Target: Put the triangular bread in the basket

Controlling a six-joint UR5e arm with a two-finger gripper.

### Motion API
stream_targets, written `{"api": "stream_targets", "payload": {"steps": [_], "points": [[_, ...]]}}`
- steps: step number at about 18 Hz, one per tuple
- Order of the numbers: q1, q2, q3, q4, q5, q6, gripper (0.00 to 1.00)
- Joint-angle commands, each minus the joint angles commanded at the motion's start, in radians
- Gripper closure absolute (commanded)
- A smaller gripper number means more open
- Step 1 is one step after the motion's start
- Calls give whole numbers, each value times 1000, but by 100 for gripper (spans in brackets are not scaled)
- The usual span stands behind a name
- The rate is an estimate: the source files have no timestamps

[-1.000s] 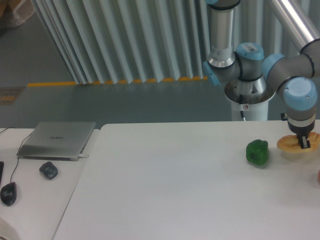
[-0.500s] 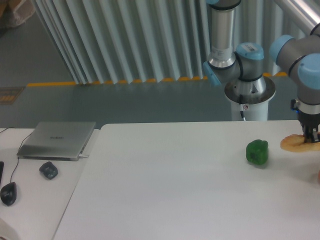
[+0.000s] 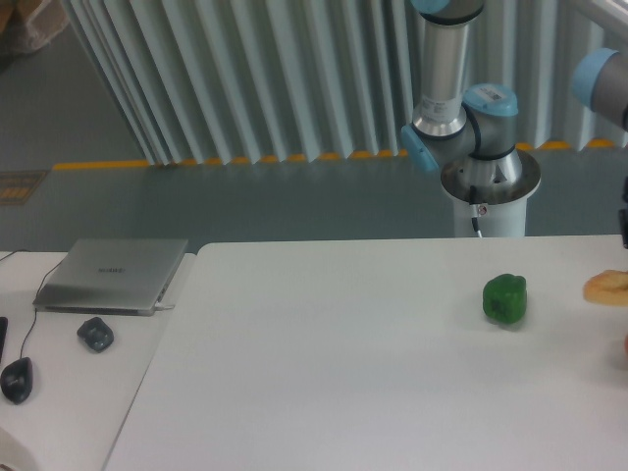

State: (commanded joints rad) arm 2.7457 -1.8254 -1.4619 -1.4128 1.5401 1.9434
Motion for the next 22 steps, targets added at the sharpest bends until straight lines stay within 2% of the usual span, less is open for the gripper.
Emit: {"api": "stream_targets", "payload": {"steps": [3,8,9,13,15,16,17,18,19,22], "points": [[25,-5,8,0,2,55,91],[104,-6,8,2,44,231,94],[153,-6,2,2,66,355,94],[195,-8,5,5,66,425,94],[225,-11,3,44,67,505,93],[236,-12,-3,66,61,496,93],[247,-11,-11,107,54,471,88],[252,-15,-12,208,22,406,90],[253,-23,-9,241,11,373,100],[265,-31,-9,262,12,367,100]]}}
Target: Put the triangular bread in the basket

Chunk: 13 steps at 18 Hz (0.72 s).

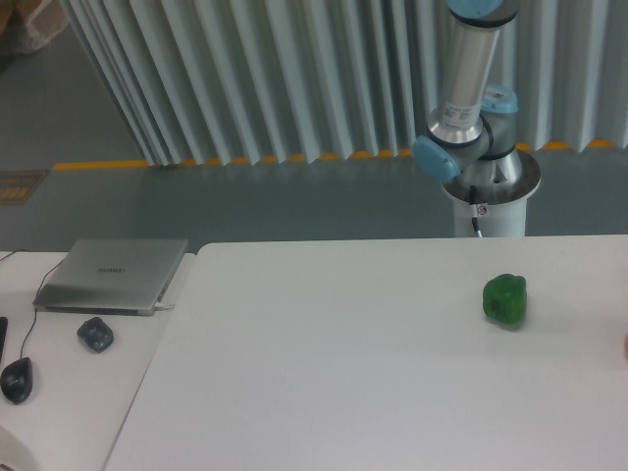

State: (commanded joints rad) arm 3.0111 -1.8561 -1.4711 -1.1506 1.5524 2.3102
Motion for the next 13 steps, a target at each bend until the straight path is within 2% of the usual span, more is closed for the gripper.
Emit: {"api": "stream_targets", "payload": {"steps": [3,5,7,9,10,11,13], "points": [[0,-29,15,106,6,2,97],[12,-37,17,115,14,17,92],[28,-41,23,117,14,37,80],[29,-44,23,117,14,28,50],[28,-49,23,118,15,23,7],[26,-51,21,124,15,14,0],[26,-46,14,124,12,-20,0]]}}
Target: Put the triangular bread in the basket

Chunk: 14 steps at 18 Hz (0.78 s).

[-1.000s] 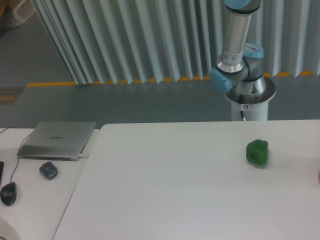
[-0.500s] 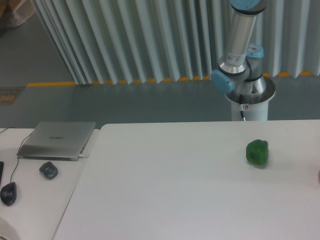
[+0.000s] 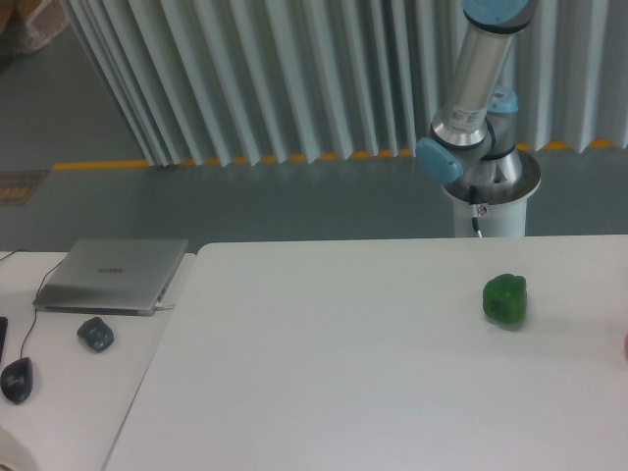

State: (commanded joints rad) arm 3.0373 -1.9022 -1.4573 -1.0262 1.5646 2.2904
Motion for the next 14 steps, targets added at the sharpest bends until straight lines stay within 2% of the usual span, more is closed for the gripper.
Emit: {"api": "stream_targets", "payload": {"steps": [6,9,11,14], "points": [[-6,6,0,0,-5,-20,0],[-40,17,0,-6,-3,-83,0],[-60,26,-2,-24,-3,-136,0],[-87,40,0,-81,-3,-193,0]]}}
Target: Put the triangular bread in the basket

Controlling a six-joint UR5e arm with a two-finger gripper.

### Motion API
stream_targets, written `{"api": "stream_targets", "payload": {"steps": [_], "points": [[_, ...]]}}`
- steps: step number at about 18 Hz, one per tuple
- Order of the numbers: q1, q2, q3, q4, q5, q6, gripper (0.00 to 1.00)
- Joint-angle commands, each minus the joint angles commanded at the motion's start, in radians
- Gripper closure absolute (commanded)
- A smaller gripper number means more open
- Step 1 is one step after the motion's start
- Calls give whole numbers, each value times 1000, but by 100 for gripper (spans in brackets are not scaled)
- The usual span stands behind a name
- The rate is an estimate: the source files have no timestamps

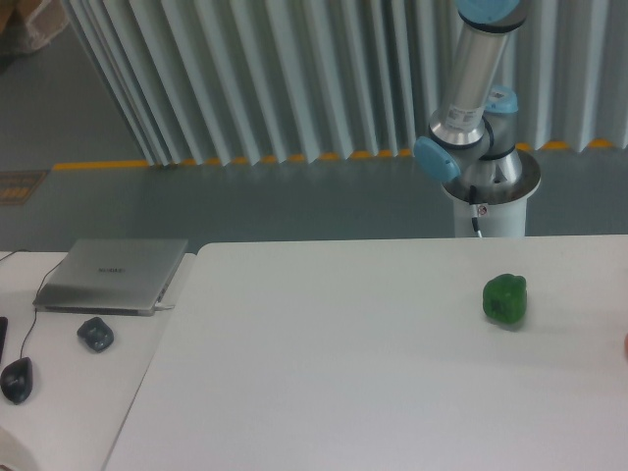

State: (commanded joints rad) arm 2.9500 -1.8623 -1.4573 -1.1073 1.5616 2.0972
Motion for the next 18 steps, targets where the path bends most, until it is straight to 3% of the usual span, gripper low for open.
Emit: {"api": "stream_targets", "payload": {"steps": [2,6,9,13,18], "points": [[-54,20,-3,-55,3,-138,0],[-146,72,-47,-235,-11,-164,0],[-230,117,-107,-262,-67,-258,0],[-290,161,-100,-396,-98,-296,0],[-332,186,-110,-430,-95,-299,0]]}}
